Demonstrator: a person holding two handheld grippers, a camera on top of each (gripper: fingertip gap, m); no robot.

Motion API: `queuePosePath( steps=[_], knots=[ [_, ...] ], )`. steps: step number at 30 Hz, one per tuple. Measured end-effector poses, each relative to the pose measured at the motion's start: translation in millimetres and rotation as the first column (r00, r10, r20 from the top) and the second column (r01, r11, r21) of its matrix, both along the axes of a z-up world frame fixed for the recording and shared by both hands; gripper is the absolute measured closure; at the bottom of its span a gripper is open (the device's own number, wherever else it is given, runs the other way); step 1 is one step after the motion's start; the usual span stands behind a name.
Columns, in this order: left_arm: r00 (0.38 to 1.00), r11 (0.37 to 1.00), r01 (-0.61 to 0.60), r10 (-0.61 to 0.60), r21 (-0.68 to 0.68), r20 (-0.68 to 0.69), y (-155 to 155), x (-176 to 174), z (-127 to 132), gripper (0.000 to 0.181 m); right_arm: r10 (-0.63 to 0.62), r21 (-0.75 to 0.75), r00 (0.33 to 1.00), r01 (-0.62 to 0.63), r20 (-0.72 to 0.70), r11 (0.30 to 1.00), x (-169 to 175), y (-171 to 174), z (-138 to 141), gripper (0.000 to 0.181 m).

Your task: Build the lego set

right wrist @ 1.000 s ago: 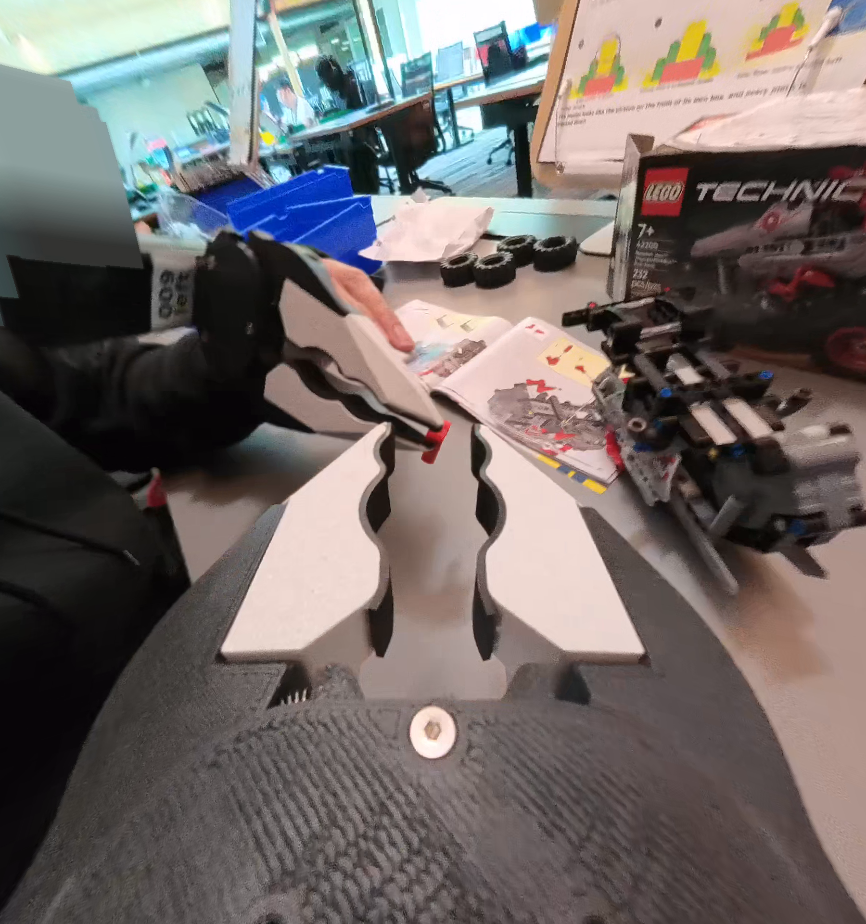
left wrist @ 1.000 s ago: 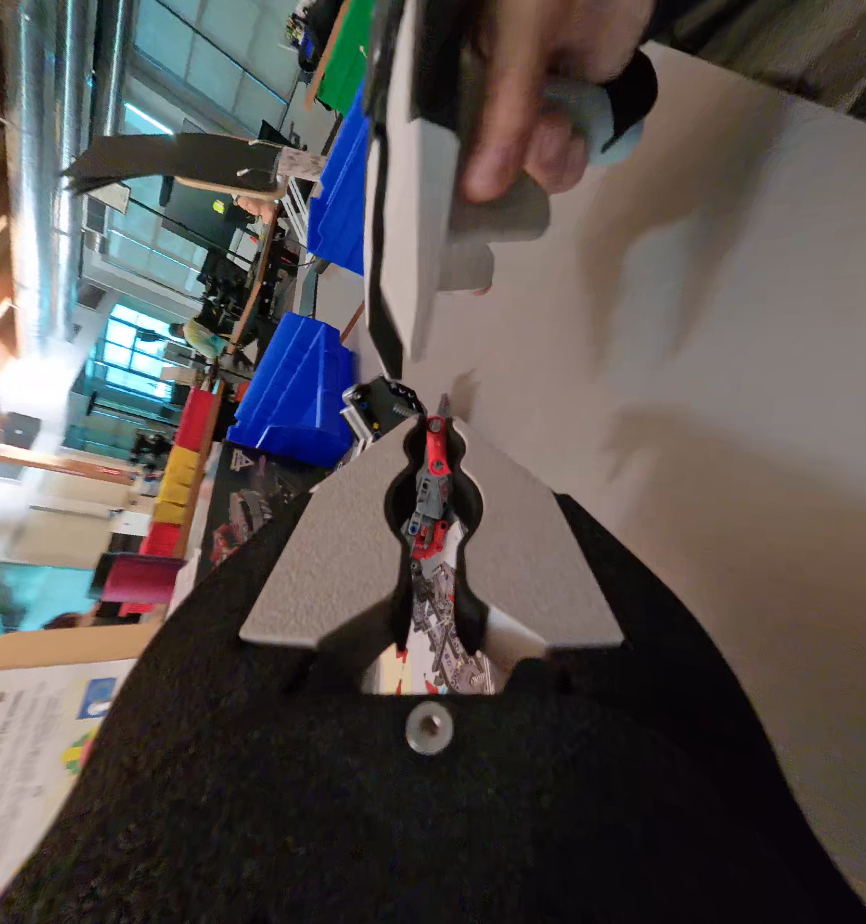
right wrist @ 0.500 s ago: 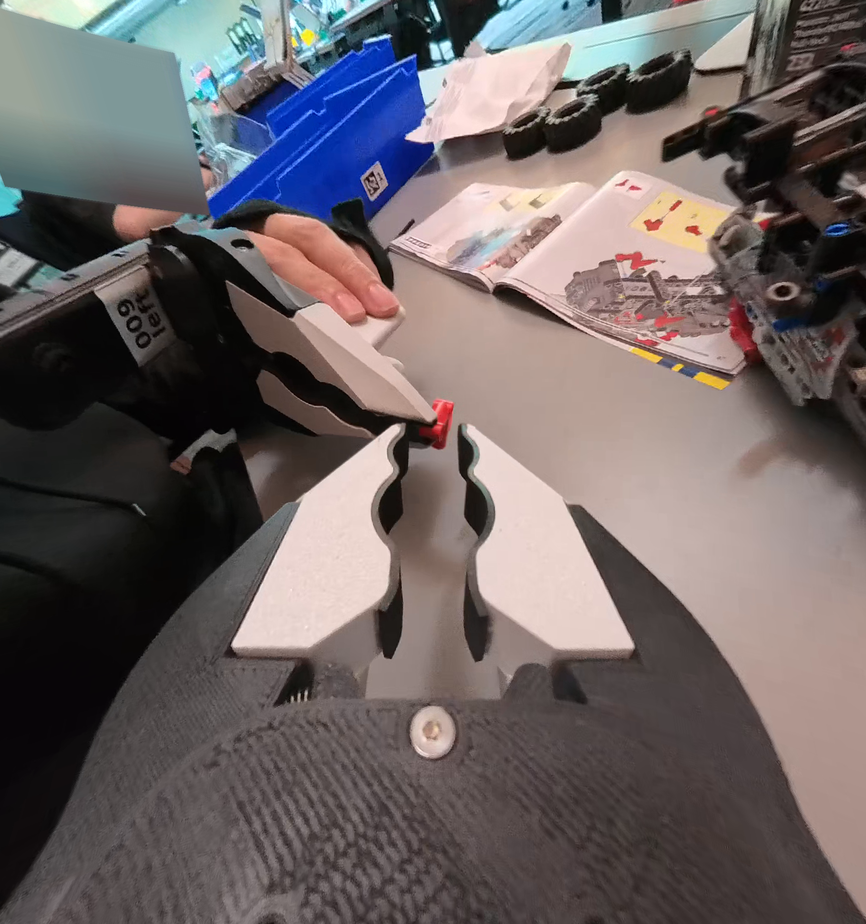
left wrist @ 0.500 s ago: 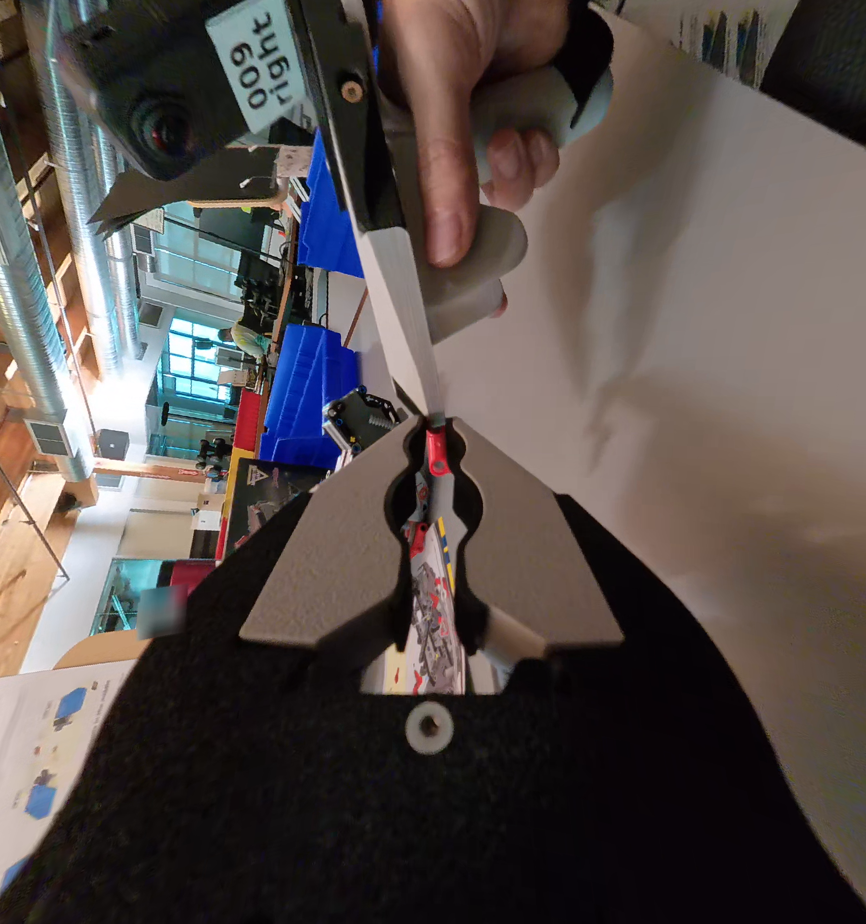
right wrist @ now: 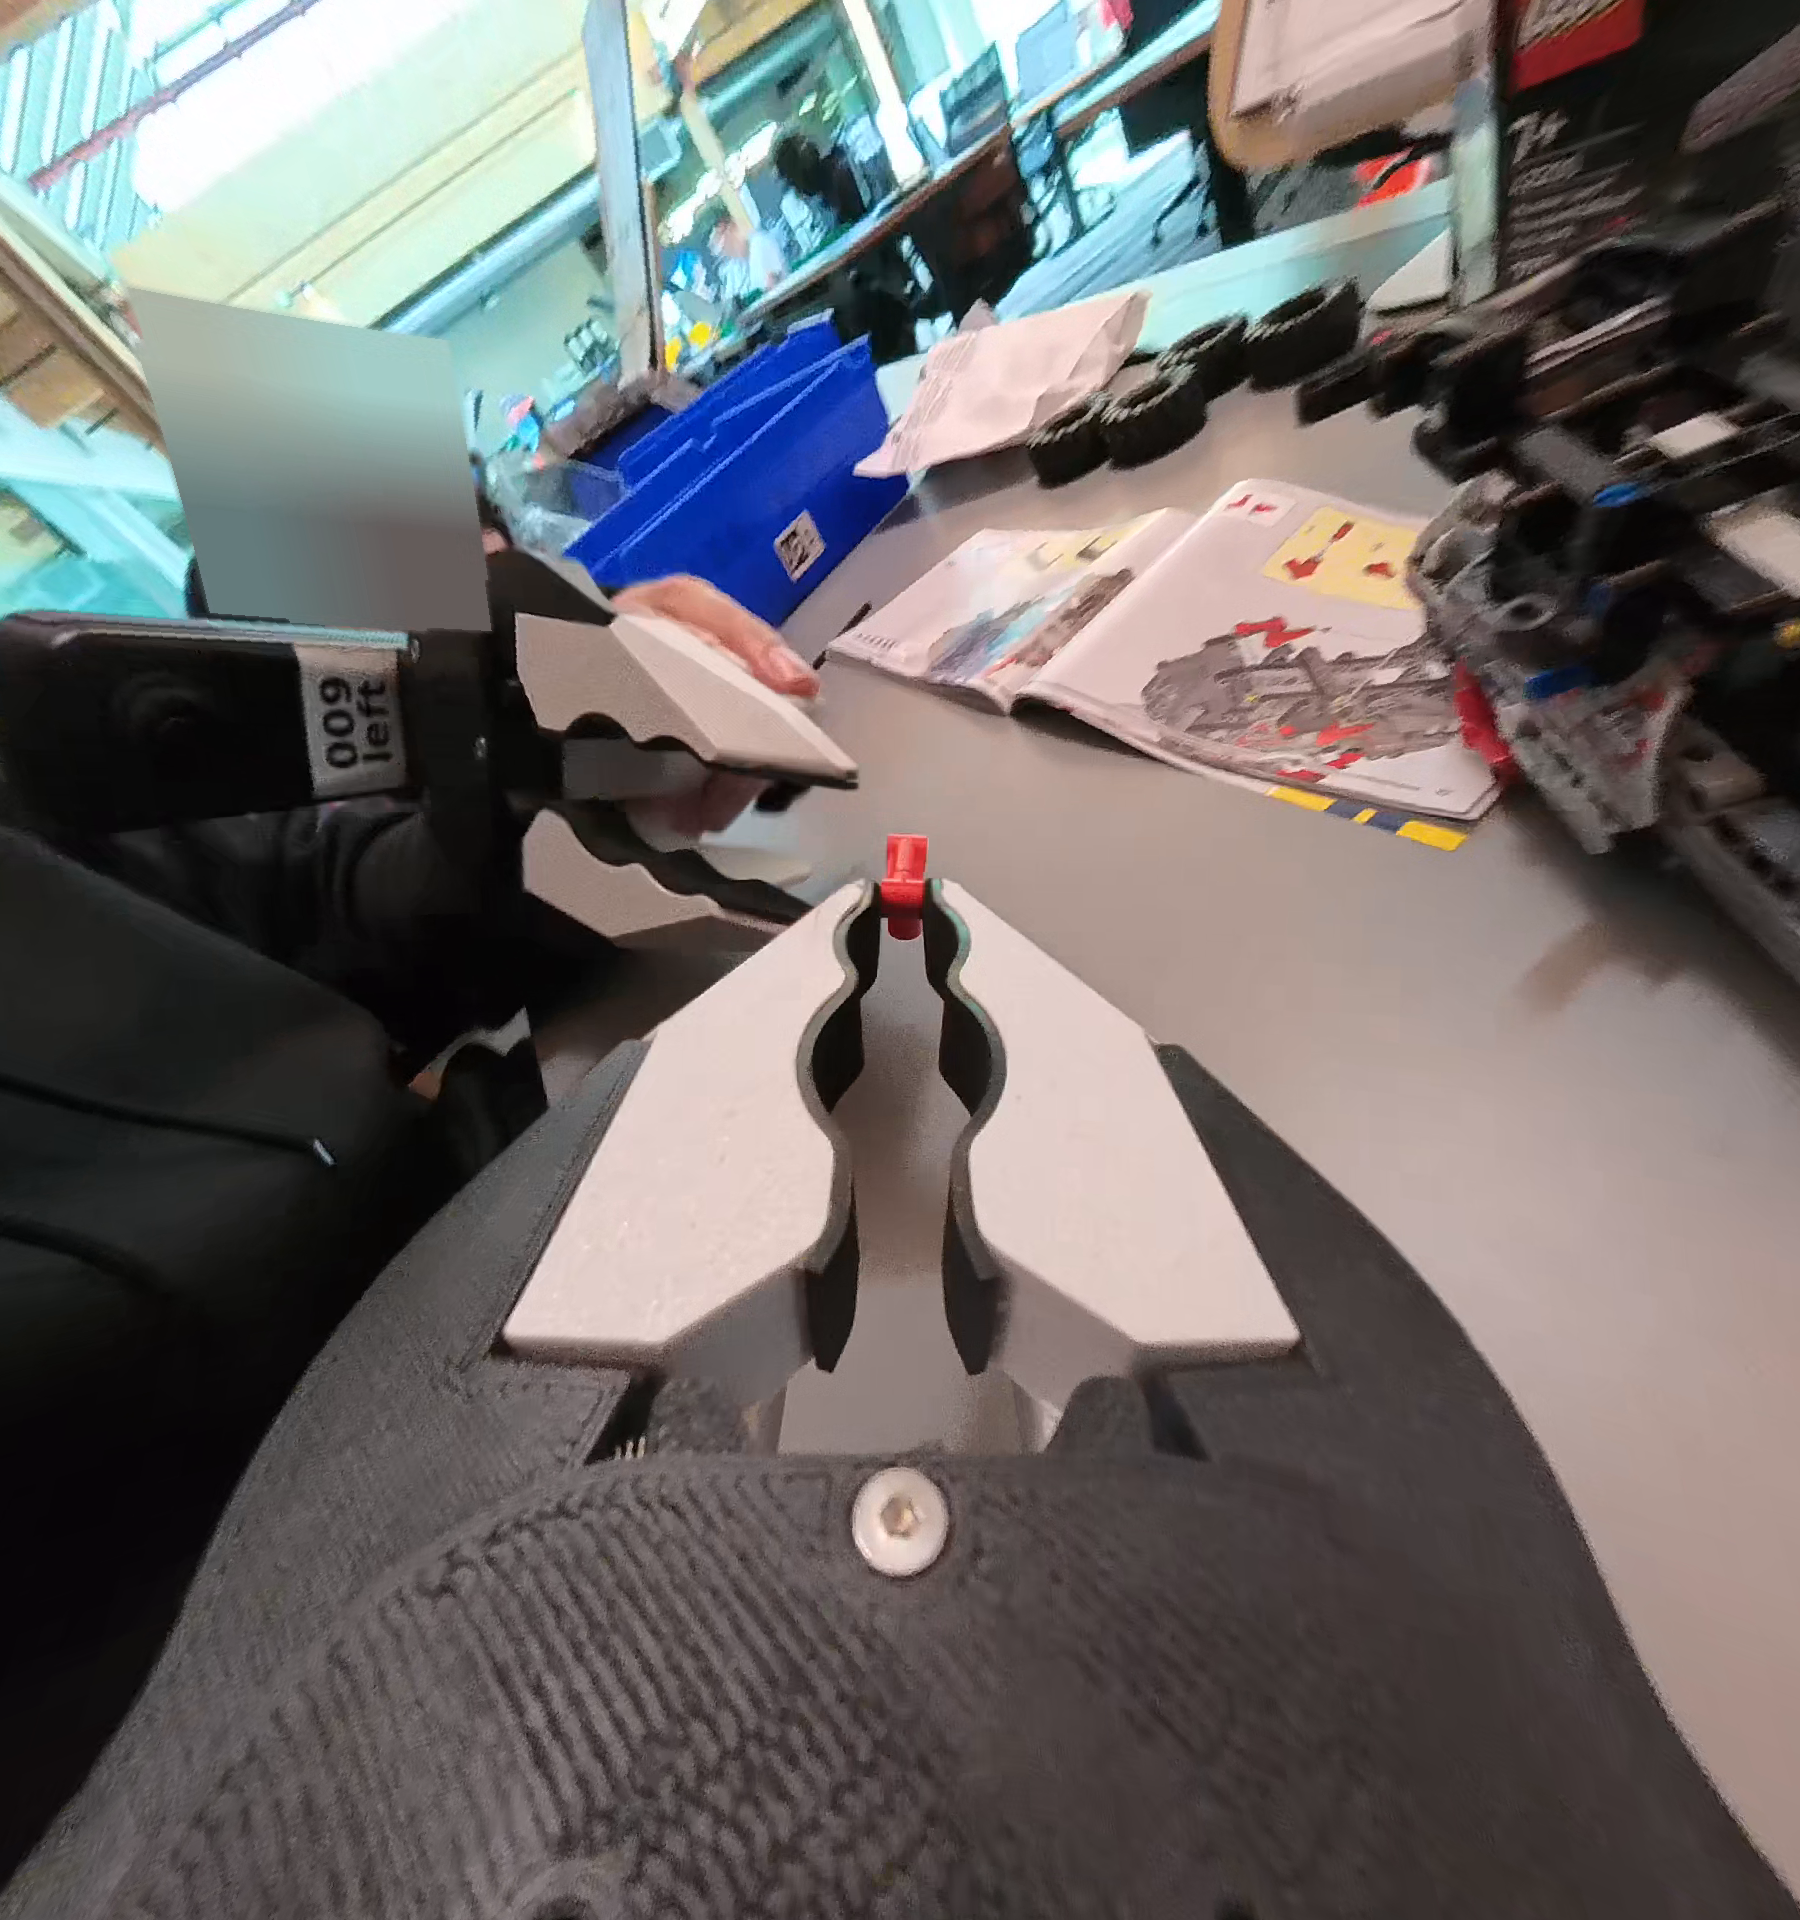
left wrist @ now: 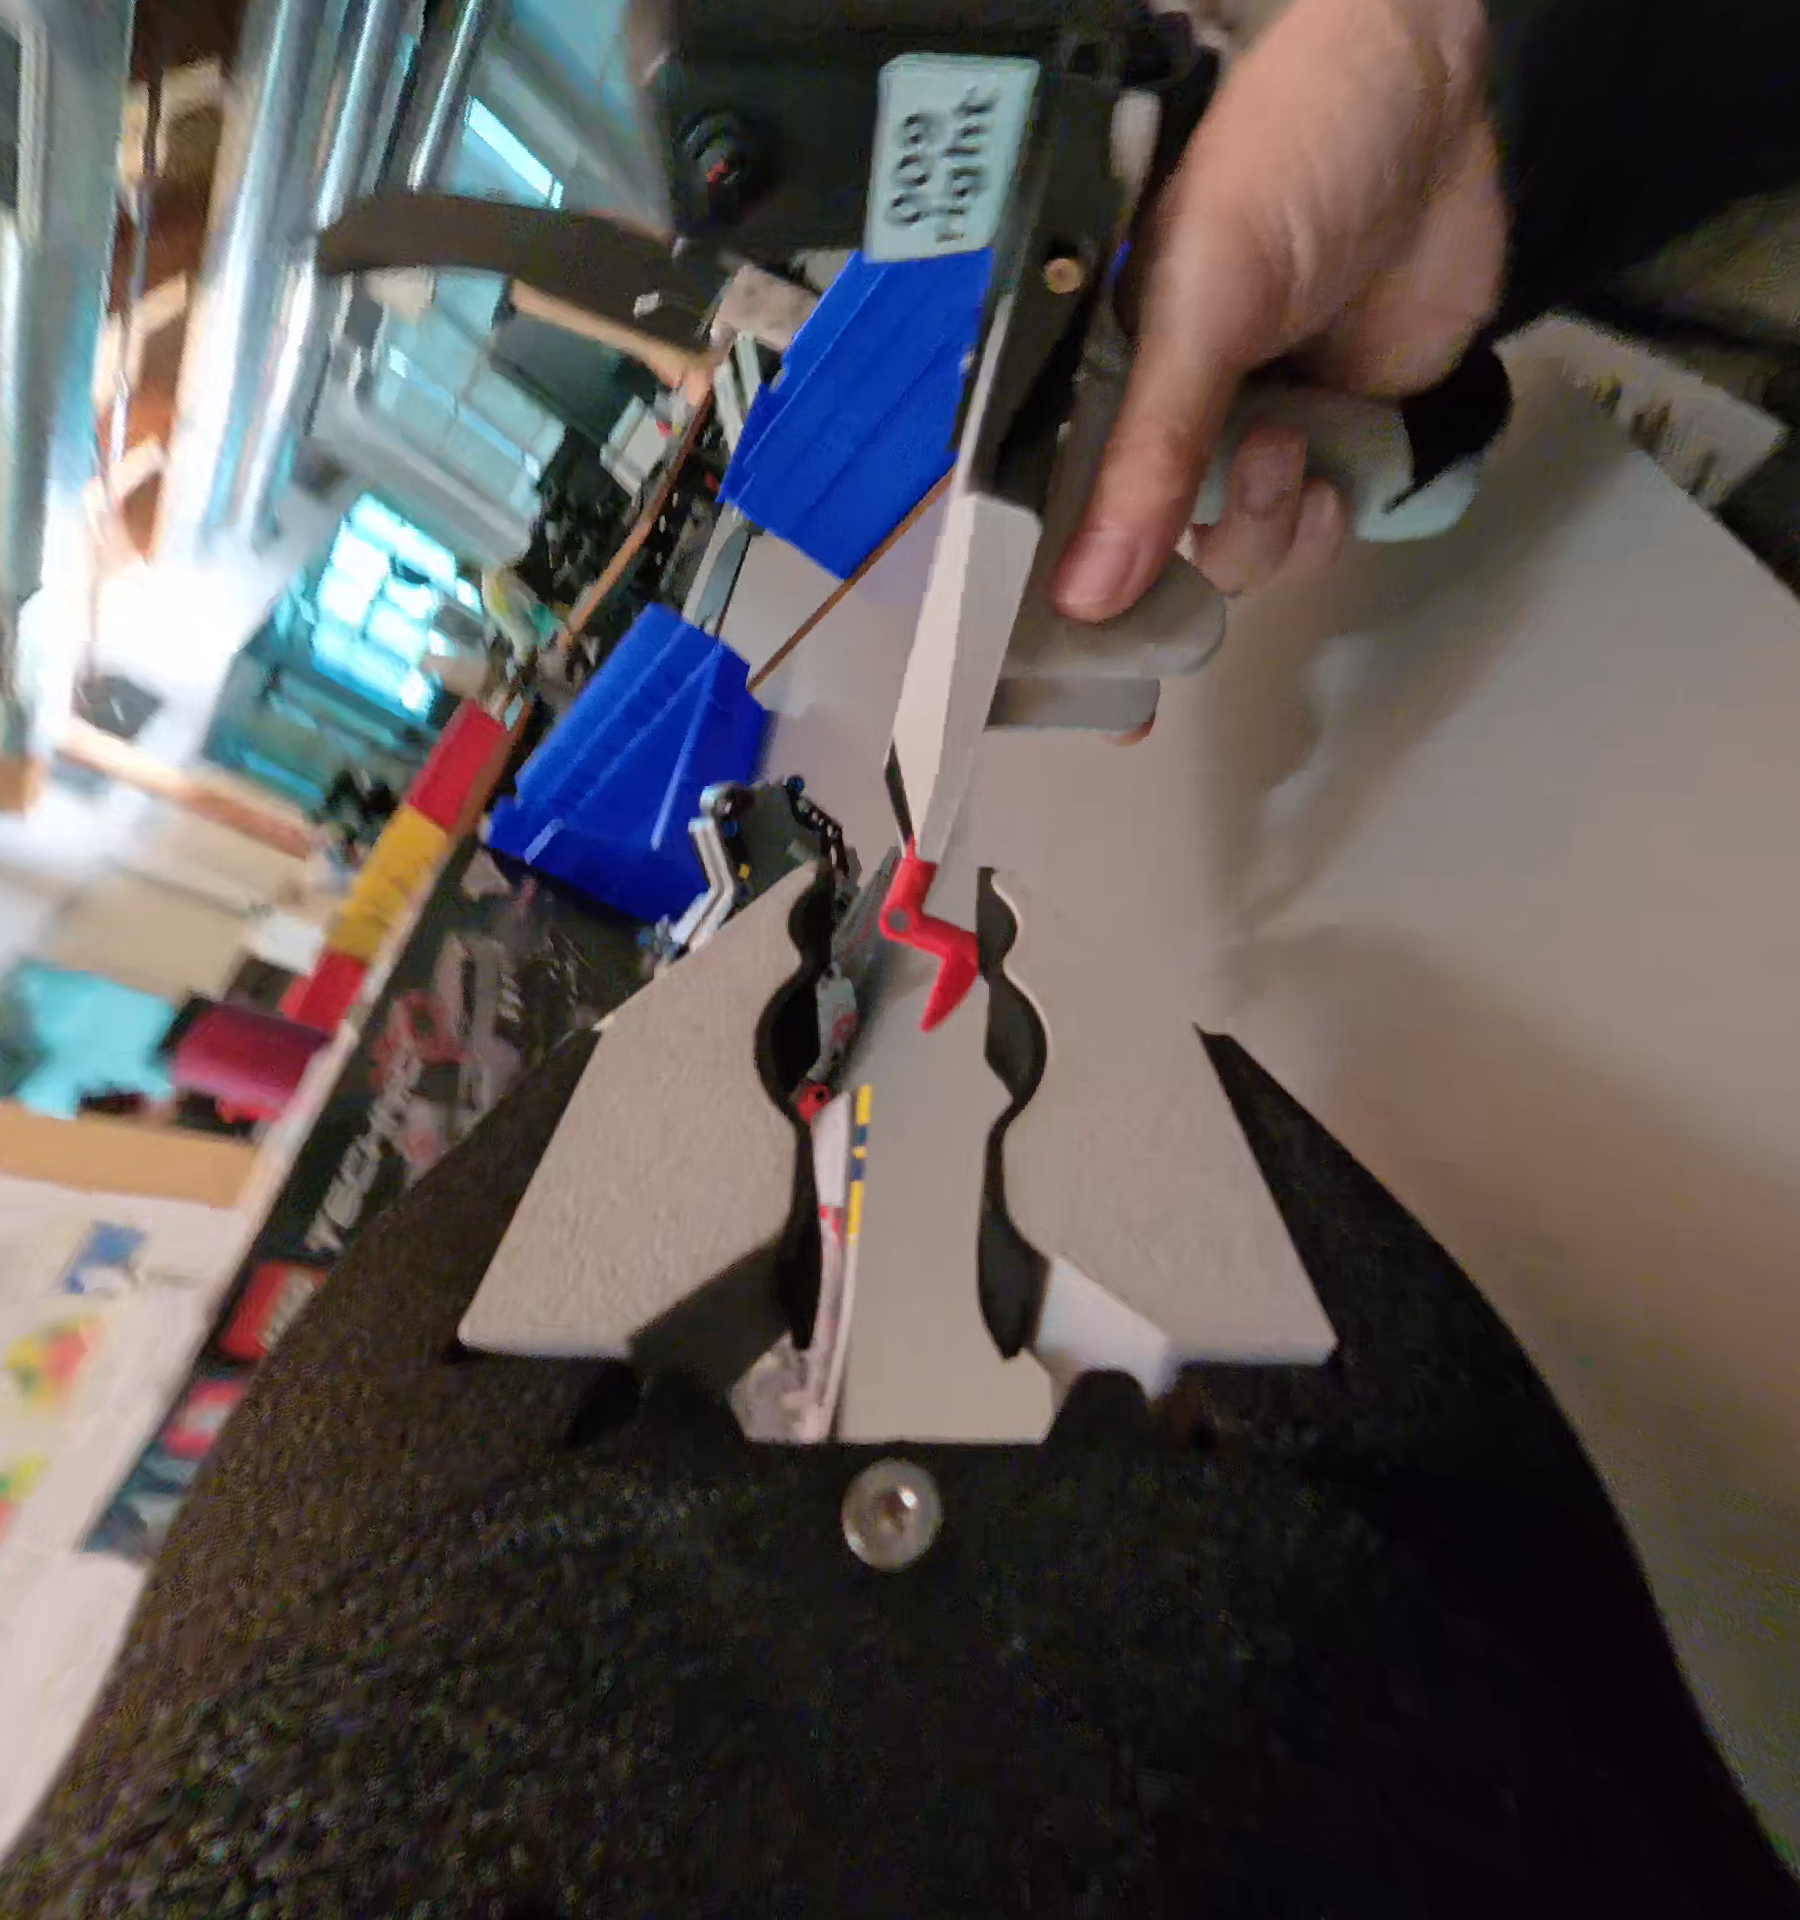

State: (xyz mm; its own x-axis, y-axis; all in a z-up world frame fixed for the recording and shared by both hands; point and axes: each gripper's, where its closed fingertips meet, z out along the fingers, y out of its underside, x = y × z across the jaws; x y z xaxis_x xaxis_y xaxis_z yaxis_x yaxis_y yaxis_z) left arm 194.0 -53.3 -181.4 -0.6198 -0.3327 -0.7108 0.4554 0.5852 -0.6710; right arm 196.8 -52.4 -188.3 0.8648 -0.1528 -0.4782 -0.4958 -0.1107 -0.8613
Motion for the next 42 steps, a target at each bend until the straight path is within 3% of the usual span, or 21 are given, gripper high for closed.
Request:
queuePosePath(
  steps=[4,7,10,14,24,42],
  knots=[
    [0.955,0.975,-0.197,0.167,-0.105,-0.244,10.5,11.4,-0.8,0.154,-0.062,0.047,0.998,0.063,-0.005,0.997,8.3,0.1,7.1,0.175],
    [0.899,0.959,-0.270,0.220,-0.084,-0.379,9.4,11.7,-11.1,0.156,-0.086,0.096,0.996,0.086,-0.009,0.992,9.4,6.0,15.3,0.174],
    [0.884,0.932,-0.342,0.277,-0.118,-0.377,14.0,17.1,-9.1,0.168,-0.107,0.098,0.994,0.108,-0.007,0.989,10.6,10.1,15.7,0.175],
    [0.875,0.916,-0.375,0.299,-0.143,-0.380,16.7,19.7,-11.7,0.169,-0.134,0.088,0.991,0.133,-0.003,0.987,13.7,12.6,12.7,0.175],
    [0.829,0.895,-0.376,0.209,-0.241,-0.519,17.7,20.8,-13.6,0.174,-0.144,0.064,0.989,0.141,0.039,0.988,14.8,14.8,7.8,0.174],
    [0.772,0.851,-0.397,0.107,-0.343,-0.627,20.2,25.9,-18.4,0.177,-0.175,0.000,0.978,0.176,0.113,0.984,20.5,15.7,-2.6,0.174]
  ],
)
